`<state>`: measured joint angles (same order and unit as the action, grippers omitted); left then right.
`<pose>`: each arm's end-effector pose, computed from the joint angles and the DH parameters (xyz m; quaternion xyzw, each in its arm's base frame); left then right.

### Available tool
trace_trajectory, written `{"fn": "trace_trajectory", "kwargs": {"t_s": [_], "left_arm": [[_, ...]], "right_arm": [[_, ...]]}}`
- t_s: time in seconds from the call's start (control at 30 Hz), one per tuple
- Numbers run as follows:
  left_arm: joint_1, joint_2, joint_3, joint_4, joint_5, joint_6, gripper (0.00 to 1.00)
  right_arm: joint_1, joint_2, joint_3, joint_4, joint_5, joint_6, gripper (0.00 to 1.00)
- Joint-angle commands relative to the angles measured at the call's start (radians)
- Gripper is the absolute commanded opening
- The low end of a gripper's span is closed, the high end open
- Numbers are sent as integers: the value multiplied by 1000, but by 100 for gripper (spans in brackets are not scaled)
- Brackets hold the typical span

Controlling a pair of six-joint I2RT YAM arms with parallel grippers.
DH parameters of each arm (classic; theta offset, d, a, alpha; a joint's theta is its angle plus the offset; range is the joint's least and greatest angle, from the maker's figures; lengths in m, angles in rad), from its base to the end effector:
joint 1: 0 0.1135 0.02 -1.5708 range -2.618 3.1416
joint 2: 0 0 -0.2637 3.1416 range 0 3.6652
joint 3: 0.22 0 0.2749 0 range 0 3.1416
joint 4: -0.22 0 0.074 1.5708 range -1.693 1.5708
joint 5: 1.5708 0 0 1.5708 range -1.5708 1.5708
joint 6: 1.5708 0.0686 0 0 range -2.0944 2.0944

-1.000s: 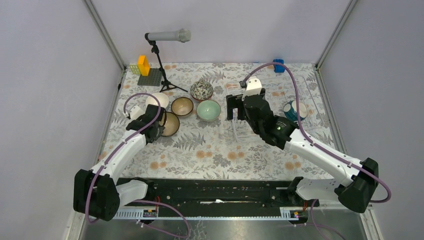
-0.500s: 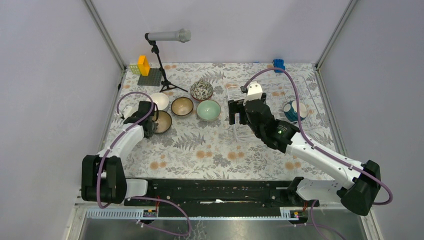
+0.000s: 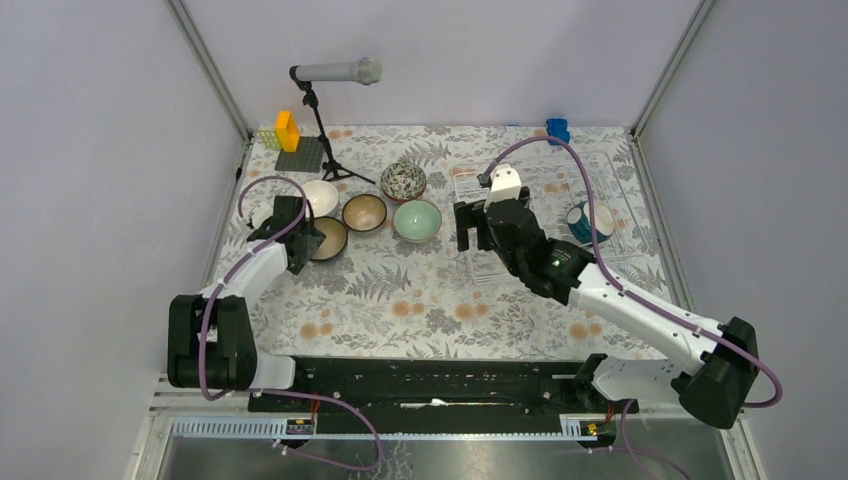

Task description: Unload the bowls from the dish rack

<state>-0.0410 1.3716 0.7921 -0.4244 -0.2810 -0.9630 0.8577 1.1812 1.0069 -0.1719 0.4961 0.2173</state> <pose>0.3008 0.0067 0.1573 -0.4580 0.8340 -0.0154 0.3074 0.2346 0.2213 0.3244 -0.1157 0.7974 0.1127 0.5815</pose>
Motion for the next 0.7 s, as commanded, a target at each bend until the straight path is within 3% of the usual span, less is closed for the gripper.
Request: {"fn": "trace_trajectory", "kwargs": {"t_s": [0.0, 0.1, 0.27, 0.4, 0.53, 0.67], "left_arm": [[4, -74, 16, 35, 25, 8, 67], [4, -122, -1, 21, 46, 18, 68], [3, -216, -20, 38, 159, 123, 71], [1, -294, -73, 137, 368, 215, 76], [-9, -384, -155, 285, 592, 252, 85], [-67, -430, -186, 360, 651, 251, 94]], "right_arm": [[6, 55, 57, -27, 62, 37, 100], [6, 97, 130, -105, 131, 142, 100], [7, 125, 159, -124, 102, 90, 100], [7, 110, 84, -31, 148, -10, 100], [6, 119, 112, -101, 166, -25, 100], [0, 152, 158, -185, 216, -30, 100]]}}
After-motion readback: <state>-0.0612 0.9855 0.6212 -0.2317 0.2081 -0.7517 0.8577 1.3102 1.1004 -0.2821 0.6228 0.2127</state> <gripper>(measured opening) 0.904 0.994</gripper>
